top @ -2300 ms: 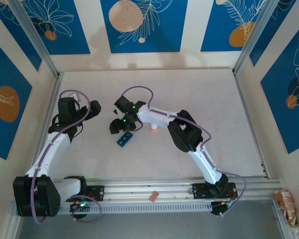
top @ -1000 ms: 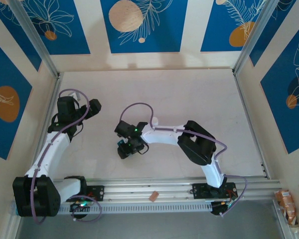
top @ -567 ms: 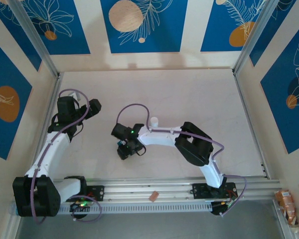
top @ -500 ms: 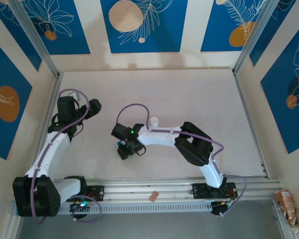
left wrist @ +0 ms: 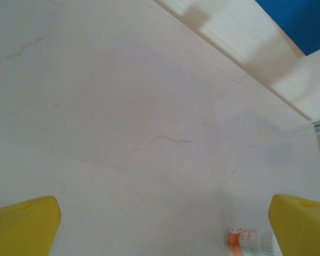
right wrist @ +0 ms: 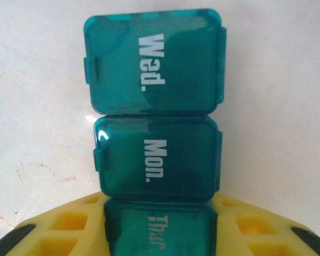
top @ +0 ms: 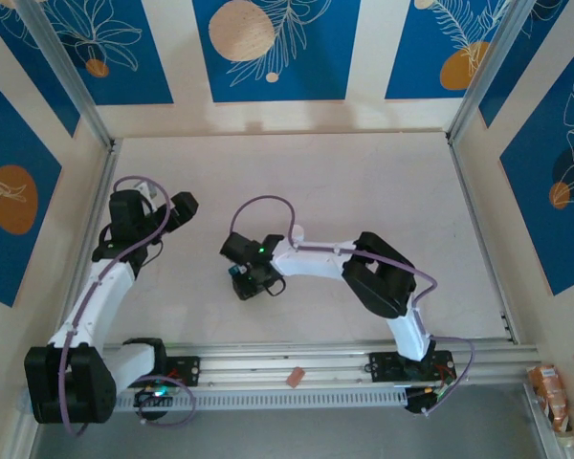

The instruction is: Sort the pills into containers

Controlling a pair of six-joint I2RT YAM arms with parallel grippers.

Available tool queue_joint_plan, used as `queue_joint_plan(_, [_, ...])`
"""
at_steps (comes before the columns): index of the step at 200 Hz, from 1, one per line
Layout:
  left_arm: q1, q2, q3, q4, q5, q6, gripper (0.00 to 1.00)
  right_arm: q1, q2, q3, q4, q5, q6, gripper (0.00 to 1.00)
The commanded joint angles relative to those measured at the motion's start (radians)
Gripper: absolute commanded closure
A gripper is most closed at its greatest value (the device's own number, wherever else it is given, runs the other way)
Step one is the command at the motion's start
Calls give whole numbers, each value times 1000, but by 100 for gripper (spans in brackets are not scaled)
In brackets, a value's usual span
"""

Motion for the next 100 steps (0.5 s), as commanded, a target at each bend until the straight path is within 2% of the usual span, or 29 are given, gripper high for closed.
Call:
queue_joint_plan(1, [7, -18, -49, 91, 149, -84, 0, -45, -124, -39, 73, -72, 16, 64])
queue_joint_plan(34, [-20, -47, -105, 173, 264, -184, 0, -108, -244, -109, 147, -166, 32, 64])
queue_joint_plan(100, [-145, -196, -184, 173, 269, -274, 0, -179, -341, -177, 232, -237, 70, 65])
